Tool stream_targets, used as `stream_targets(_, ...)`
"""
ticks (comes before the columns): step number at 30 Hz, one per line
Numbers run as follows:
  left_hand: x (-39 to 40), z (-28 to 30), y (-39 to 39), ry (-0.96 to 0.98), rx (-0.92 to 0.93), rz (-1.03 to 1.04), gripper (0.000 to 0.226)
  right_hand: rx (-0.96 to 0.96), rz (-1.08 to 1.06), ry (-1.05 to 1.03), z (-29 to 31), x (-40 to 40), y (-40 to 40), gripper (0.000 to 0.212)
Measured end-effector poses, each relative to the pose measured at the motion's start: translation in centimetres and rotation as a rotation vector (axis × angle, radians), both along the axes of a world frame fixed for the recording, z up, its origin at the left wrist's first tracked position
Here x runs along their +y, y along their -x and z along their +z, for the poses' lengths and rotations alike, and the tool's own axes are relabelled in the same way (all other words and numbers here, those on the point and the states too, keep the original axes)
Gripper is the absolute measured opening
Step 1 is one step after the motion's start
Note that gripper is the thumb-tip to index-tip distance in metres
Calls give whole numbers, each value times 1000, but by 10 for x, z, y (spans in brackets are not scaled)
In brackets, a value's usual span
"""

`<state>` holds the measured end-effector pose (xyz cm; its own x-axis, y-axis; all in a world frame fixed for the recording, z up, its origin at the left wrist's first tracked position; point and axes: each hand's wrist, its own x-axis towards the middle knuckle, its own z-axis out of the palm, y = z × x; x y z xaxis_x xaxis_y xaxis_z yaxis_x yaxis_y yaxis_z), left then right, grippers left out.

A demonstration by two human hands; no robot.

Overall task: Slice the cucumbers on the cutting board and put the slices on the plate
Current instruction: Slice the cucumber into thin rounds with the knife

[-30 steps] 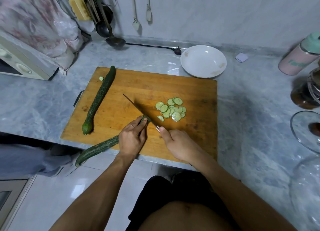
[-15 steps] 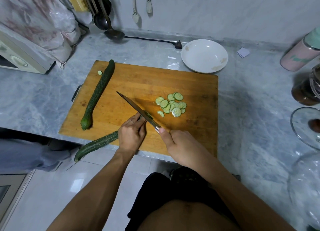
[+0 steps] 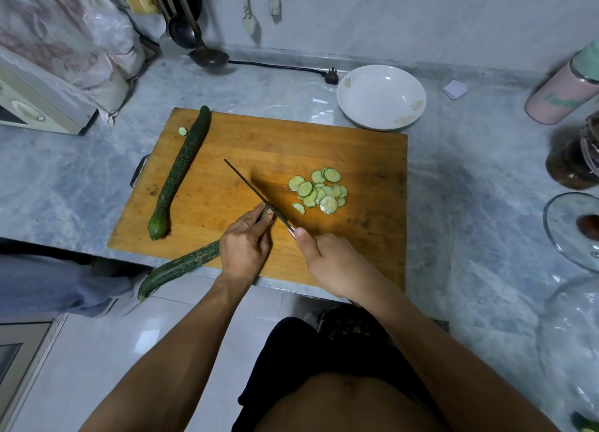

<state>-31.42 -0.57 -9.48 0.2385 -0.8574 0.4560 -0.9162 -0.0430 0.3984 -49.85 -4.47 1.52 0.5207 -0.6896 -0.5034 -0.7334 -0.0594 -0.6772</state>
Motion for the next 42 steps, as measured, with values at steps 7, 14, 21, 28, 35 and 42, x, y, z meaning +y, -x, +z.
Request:
stream_targets(7,-1,0,0,-20,24,2,26,-40,-44,-27,-7,-6,0,72)
stream_targets(14,1,3,0,-6,99,-6,27,-83,-91,-46,-5,-8,3,67)
stream_targets(21,2,5,-3,-38,104,-17,33,-86,-14,26,12,1,14,74)
stream_targets(28,2,7,-2,-56,107,-3,35,-53,49,72,19,10,13,65)
stream_targets(35,2,3,-3,-64,97,-7,34,-41,61,62,19,11,13,64)
stream_targets(42,1,2,-1,-33,100,4,30,-37,18,14,11,6,7,65)
